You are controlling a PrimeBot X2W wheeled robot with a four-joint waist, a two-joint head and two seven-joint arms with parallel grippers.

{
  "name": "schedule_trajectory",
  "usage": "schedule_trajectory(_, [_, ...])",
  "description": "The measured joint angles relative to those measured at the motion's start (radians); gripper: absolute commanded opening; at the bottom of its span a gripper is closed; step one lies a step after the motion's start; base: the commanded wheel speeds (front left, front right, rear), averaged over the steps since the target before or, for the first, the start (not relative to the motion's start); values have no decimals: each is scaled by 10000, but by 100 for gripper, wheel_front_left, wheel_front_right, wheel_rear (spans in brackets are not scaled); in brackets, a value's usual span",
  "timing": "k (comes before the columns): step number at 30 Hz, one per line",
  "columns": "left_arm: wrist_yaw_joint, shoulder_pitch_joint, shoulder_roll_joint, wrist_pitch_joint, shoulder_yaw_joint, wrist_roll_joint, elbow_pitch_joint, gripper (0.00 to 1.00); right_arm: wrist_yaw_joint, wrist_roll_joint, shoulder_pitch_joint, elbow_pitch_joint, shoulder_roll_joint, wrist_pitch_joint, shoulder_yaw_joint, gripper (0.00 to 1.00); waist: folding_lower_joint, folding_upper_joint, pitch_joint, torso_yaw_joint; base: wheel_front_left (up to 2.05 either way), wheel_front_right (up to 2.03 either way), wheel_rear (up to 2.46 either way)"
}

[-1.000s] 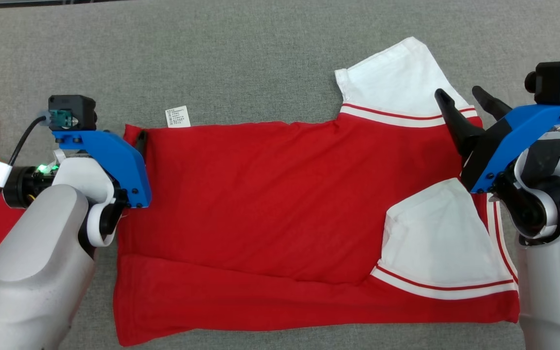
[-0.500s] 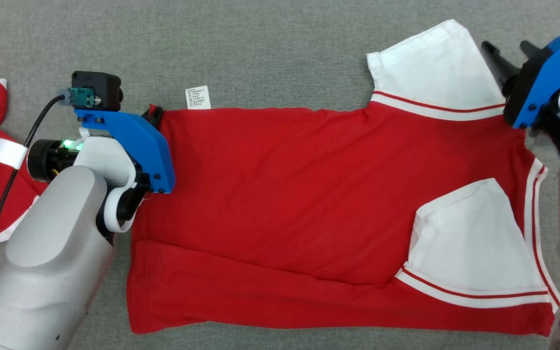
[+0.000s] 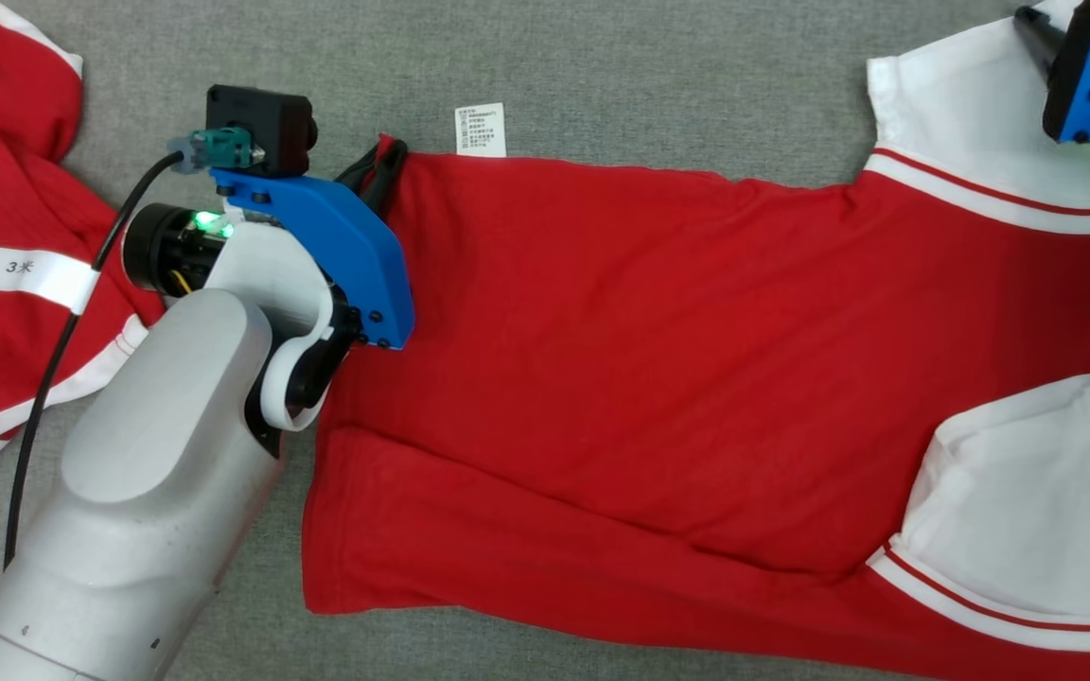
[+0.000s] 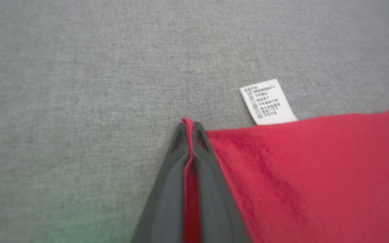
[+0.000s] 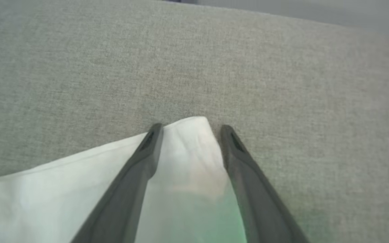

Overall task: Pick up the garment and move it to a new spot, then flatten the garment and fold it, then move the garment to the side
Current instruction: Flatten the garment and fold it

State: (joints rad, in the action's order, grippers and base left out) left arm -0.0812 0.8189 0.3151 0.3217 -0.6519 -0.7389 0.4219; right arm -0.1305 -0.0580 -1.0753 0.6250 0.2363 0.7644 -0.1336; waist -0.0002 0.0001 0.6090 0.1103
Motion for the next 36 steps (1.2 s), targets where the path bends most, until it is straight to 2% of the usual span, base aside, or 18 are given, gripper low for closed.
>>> schedule_trajectory(2, [17, -8, -21, -82, 4, -15, 2, 0, 2, 31, -51, 54, -4, 10, 184, 6, 1, 0, 6, 21, 0, 0, 0])
schedule_trajectory(3, [19, -25, -17, -128, 6, -46, 21, 0, 2, 4, -39, 65, -25, 6, 261, 0, 2, 0, -31, 4, 0, 0, 0])
schedule_trajectory(12, [-100, -625, -8, -1691, 324, 2, 334, 0, -2, -606, 418, -274, 65, -1511, 711, 0, 4, 0, -596, -322, 0, 0, 0])
schedule_trajectory(15, [-50, -920, -13, -2290, 385, 15, 403, 0, -2, -1103, 668, -466, 50, -1927, 723, 0, 4, 0, -882, -454, 0, 0, 0])
schedule_trajectory(18, [184, -1254, -8, -2932, 345, 94, 403, 0, -2, -1632, 1065, -675, 59, -2134, 719, 0, 4, 0, -1222, -564, 0, 0, 0])
schedule_trajectory(22, [556, -1828, 105, -3645, 121, 278, 276, 0, 0, -2583, 1950, -1124, -13, -1923, 711, 0, 4, 0, -1773, -668, 0, 0, 0])
schedule_trajectory(27, [1034, -2685, 257, -4439, -169, 378, -44, 0, 0, -4178, 3460, -2284, -249, -1342, 723, 0, 3, 0, -2492, -787, 0, 0, 0])
schedule_trajectory(36, [1348, -3818, 1049, -5101, -535, 742, -403, 0, 0, -4642, 6250, -4406, 46, -533, 261, 0, 0, 0, -3455, -1051, 0, 0, 0])
